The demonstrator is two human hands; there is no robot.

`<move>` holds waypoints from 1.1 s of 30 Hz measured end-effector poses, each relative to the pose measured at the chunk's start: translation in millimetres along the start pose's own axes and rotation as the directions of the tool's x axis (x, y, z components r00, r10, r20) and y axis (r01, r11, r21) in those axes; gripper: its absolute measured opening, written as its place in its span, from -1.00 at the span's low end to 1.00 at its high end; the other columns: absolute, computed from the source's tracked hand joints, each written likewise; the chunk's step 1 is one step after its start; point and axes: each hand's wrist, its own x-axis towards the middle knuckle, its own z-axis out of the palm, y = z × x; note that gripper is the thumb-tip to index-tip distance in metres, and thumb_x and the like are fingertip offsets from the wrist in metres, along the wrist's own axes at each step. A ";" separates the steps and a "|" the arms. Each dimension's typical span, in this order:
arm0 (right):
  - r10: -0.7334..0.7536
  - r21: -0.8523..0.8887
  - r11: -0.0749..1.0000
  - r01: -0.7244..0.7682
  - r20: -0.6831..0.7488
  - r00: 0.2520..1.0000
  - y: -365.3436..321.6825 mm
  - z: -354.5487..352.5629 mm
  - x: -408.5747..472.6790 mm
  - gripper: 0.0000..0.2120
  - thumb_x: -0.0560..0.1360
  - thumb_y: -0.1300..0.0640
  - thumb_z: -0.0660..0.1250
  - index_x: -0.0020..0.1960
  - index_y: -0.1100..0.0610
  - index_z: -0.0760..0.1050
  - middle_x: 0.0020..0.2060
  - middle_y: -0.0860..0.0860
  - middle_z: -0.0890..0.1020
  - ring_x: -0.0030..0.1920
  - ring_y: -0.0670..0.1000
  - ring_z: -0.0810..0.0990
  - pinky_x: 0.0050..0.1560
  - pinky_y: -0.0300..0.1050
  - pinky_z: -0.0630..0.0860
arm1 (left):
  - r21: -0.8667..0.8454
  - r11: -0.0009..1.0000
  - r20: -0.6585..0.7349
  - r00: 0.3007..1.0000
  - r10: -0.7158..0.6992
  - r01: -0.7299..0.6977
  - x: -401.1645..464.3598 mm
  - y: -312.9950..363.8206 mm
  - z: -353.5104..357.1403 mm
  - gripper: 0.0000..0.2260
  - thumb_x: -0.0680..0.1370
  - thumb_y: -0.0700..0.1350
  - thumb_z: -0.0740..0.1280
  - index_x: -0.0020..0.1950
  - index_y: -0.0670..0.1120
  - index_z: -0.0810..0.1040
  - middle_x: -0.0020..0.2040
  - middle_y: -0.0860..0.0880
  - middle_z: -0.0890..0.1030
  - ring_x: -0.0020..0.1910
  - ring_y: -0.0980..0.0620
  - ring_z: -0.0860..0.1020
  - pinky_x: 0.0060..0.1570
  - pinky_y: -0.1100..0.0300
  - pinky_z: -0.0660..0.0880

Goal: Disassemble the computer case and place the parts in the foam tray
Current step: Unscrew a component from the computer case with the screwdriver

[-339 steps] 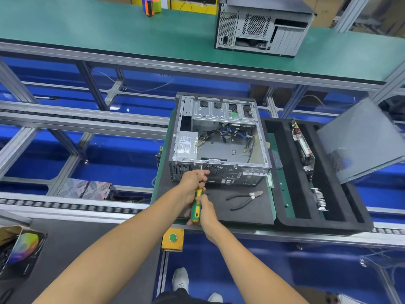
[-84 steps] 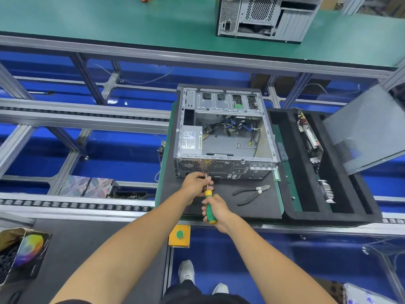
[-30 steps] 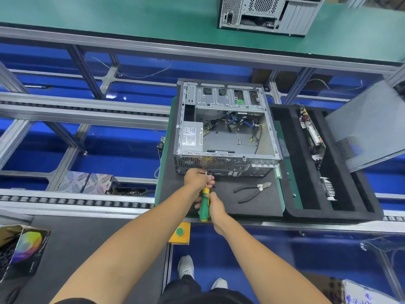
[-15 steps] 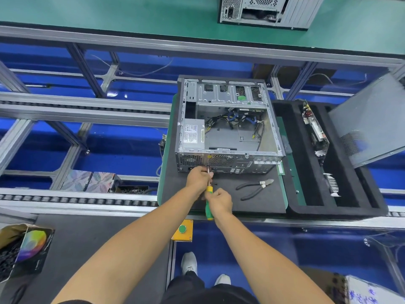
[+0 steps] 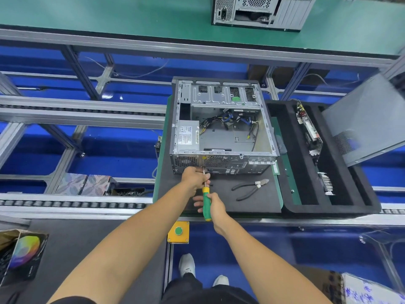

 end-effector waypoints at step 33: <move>-0.034 -0.027 0.999 0.033 -0.030 0.999 -2.1 -11.6 2.4 -0.71 0.60 0.16 0.22 0.06 0.30 0.66 -0.14 0.13 0.76 -0.26 -0.04 0.70 -0.20 -0.21 0.58 | -0.124 0.992 0.081 0.997 0.021 -0.010 0.7 -4.4 0.8 -0.83 0.71 -0.27 0.22 0.26 -0.31 0.47 0.05 -0.19 0.66 -0.25 -0.02 0.62 -0.30 0.22 0.59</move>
